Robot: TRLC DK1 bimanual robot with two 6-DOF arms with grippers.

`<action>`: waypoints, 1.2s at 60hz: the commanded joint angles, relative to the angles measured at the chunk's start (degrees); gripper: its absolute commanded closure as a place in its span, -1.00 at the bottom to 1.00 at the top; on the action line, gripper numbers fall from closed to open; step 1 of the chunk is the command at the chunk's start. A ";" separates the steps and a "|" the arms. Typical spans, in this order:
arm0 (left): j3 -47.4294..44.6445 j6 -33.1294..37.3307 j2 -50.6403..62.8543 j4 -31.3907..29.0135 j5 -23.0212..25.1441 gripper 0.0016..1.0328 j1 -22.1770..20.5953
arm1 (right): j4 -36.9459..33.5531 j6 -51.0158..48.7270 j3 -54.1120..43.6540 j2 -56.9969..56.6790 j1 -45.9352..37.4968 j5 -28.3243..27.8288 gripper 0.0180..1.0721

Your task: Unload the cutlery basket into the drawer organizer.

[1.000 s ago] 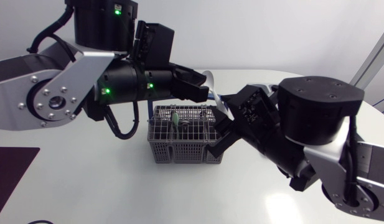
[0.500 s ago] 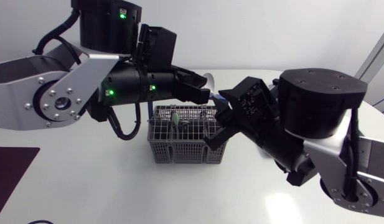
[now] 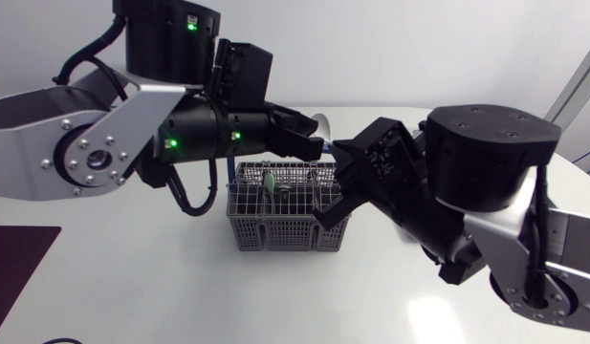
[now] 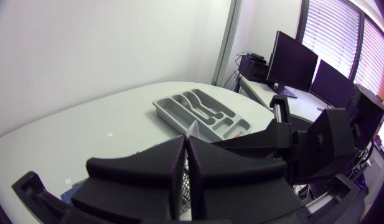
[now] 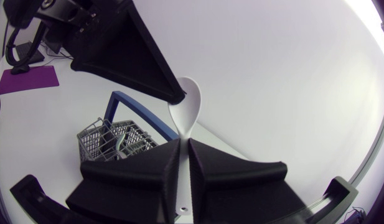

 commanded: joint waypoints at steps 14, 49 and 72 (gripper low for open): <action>2.51 -1.38 -3.92 2.41 0.52 0.16 2.25 | -1.24 -1.42 -0.77 -1.88 -0.34 0.38 0.84; 3.74 4.68 -9.11 -4.71 2.98 -0.14 12.98 | -13.90 -3.97 -8.15 -19.37 -26.35 -22.82 0.84; 3.74 11.45 -6.12 -13.85 4.12 -0.14 13.24 | -18.20 -19.09 -5.08 -8.83 -61.16 -60.26 0.86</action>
